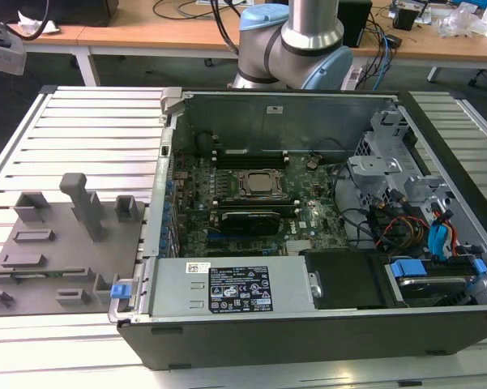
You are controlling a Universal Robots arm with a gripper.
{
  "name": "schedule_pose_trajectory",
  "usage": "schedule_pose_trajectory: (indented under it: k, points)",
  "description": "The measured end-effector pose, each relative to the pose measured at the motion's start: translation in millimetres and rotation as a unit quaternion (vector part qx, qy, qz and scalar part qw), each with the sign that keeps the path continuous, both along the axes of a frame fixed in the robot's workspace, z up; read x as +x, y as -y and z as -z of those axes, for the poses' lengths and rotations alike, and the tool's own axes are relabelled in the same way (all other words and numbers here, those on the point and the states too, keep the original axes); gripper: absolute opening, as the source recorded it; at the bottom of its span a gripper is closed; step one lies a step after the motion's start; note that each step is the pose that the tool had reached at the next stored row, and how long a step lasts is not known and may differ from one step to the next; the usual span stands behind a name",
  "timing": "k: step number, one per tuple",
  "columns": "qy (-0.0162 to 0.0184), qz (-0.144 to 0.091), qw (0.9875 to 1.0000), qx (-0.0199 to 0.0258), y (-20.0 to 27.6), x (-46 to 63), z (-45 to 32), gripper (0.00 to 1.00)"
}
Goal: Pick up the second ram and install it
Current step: 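Pick up the second ram and move it above second insertion slot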
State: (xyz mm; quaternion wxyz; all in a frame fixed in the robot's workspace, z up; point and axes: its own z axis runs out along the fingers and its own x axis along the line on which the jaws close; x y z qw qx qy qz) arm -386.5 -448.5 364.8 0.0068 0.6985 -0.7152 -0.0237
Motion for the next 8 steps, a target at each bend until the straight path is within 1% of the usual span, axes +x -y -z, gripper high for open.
schedule_pose_trajectory:
  k: [8]
  points:
    - [-0.0001, 0.0, 1.0, 0.0, 0.0, 0.0, 4.9, 0.24]
